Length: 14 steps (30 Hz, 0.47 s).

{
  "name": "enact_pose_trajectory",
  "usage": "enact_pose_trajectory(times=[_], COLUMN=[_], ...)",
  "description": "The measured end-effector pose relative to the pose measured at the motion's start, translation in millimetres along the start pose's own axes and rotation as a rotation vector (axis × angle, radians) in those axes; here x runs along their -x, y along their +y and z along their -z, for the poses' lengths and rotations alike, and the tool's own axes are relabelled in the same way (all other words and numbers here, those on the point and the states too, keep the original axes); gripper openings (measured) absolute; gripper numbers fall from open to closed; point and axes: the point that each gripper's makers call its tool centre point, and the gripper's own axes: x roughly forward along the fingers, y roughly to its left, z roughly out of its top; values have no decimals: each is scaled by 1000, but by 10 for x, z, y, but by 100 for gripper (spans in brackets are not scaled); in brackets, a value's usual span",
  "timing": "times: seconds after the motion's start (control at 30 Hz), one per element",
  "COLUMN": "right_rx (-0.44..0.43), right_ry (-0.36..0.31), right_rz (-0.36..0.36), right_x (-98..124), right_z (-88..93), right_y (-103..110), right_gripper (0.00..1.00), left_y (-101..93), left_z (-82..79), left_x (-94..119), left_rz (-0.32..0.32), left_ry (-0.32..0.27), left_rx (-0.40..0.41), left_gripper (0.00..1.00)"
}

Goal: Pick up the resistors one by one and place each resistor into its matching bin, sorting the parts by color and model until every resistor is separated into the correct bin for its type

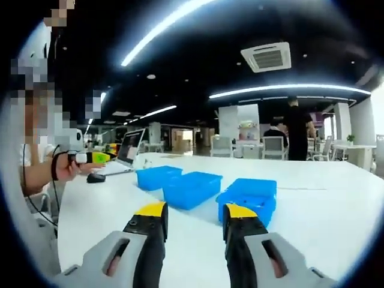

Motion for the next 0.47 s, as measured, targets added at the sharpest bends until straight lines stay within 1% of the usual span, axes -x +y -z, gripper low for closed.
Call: enact_pose_trajectory(times=[0.13, 0.27, 0.37, 0.47], right_rx=[12, 4, -13, -20], right_ry=[-2, -14, -35, -42], right_rz=[5, 51, 68, 79], right_x=[27, 83, 163, 202], right_z=[-40, -85, -139, -163], right_y=[25, -86, -177, -195], right_gripper=[38, 37, 37, 36], left_y=[-20, -6, -10, -26], left_z=[-11, 16, 25, -2], left_x=[4, 7, 2, 2], left_rz=[-4, 0, 2, 2], left_ry=[0, 0, 0, -9], left_rx=[-2, -5, -2, -5], left_gripper=[34, 34, 34, 33])
